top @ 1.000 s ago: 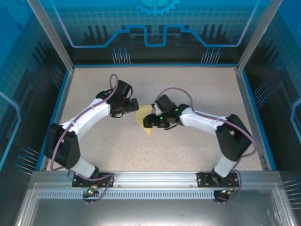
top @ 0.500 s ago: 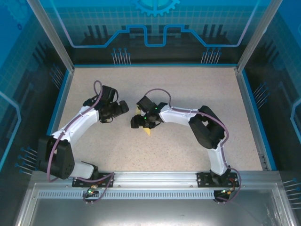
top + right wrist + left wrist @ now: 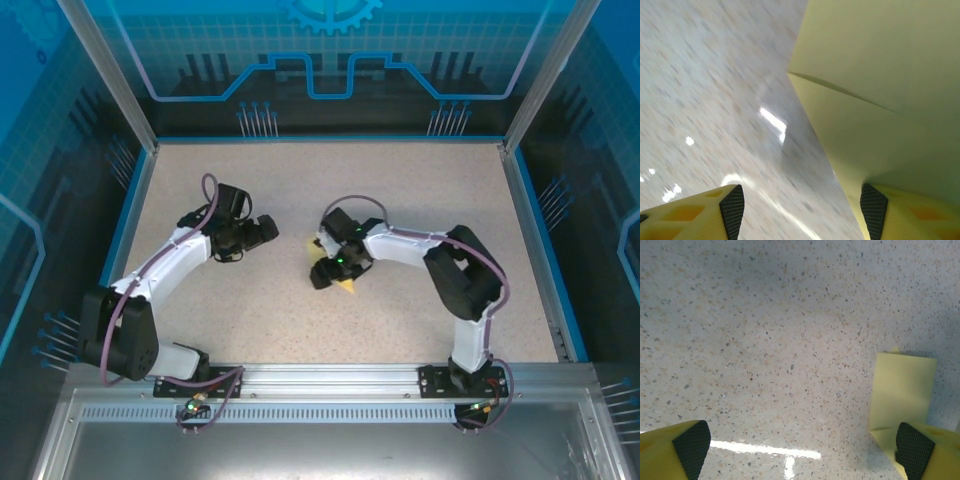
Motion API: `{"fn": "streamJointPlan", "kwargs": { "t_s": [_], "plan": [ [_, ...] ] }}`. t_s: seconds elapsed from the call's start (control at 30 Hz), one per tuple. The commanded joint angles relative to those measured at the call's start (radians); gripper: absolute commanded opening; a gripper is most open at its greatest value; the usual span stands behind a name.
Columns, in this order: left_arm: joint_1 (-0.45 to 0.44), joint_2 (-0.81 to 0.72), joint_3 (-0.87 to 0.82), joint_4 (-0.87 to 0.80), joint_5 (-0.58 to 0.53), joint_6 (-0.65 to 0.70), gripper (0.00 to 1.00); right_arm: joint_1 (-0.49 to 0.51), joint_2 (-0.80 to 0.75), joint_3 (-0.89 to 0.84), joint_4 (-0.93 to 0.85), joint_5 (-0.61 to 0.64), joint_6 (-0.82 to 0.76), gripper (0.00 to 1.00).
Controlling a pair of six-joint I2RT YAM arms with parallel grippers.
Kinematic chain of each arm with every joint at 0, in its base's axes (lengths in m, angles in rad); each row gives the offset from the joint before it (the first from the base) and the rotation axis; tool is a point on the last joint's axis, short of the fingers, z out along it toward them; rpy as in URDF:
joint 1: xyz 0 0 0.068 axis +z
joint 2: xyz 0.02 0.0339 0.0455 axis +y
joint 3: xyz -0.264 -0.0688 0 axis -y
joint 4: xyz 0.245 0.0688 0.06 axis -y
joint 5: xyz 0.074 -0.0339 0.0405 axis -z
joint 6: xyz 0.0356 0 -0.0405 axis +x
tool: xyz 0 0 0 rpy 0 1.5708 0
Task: Fold a paper plane with a square sheet of paper (pick it up from the middle)
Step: Rotate the paper at the center of the table.
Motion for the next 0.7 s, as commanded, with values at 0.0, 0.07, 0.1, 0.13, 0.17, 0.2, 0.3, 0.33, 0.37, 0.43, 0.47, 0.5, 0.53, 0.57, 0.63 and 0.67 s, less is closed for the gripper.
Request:
{"fn": "streamJointPlan", "kwargs": {
  "t_s": [0.0,0.07,0.1,0.13,0.17,0.2,0.3,0.33,0.37,0.43,0.47,0.5,0.53,0.57,0.63,0.67],
  "plan": [
    [0.004,-0.006,-0.035,0.036,0.086,-0.008,0.99,-0.034,-0.102,-0.065,-0.103,-0.037,-0.159,0.67],
    [0.000,-0.011,-0.059,0.066,0.126,-0.033,0.99,-0.034,-0.170,-0.077,-0.057,-0.028,-0.113,0.68],
    [-0.006,-0.014,-0.071,0.083,0.145,-0.047,0.99,-0.034,-0.207,-0.090,-0.016,-0.012,-0.061,0.68],
    [-0.013,-0.016,-0.080,0.094,0.157,-0.059,0.99,-0.035,-0.236,-0.110,0.023,0.003,-0.007,0.68],
    [-0.024,-0.018,-0.092,0.104,0.164,-0.075,0.99,-0.034,-0.272,-0.133,0.069,0.028,0.072,0.68],
    [-0.038,-0.022,-0.103,0.112,0.168,-0.087,0.99,-0.035,-0.296,-0.163,0.104,0.061,0.153,0.69],
    [-0.080,-0.022,-0.133,0.160,0.196,-0.130,0.99,-0.034,-0.322,-0.223,0.140,0.176,0.382,0.68],
    [-0.090,-0.019,-0.140,0.174,0.206,-0.142,0.99,-0.034,-0.322,-0.235,0.141,0.209,0.445,0.68],
    [-0.102,-0.015,-0.148,0.192,0.219,-0.155,0.98,-0.034,-0.322,-0.254,0.156,0.232,0.499,0.68],
    [-0.123,-0.007,-0.165,0.232,0.246,-0.179,0.96,-0.034,-0.316,-0.283,0.212,0.245,0.566,0.68],
    [-0.133,-0.002,-0.170,0.249,0.257,-0.191,0.96,-0.034,-0.307,-0.288,0.231,0.245,0.592,0.68],
    [-0.141,0.005,-0.173,0.262,0.264,-0.198,0.95,-0.033,-0.290,-0.283,0.247,0.241,0.602,0.68],
    [-0.148,0.013,-0.173,0.268,0.268,-0.202,0.95,-0.031,-0.276,-0.277,0.250,0.245,0.616,0.67],
    [-0.155,0.024,-0.169,0.272,0.273,-0.202,0.95,-0.031,-0.259,-0.270,0.266,0.235,0.623,0.67],
    [-0.163,0.046,-0.158,0.269,0.280,-0.199,0.94,-0.034,-0.234,-0.262,0.300,0.214,0.624,0.66],
    [-0.168,0.055,-0.152,0.267,0.281,-0.197,0.94,-0.034,-0.220,-0.254,0.308,0.208,0.628,0.66]
  ]
}}
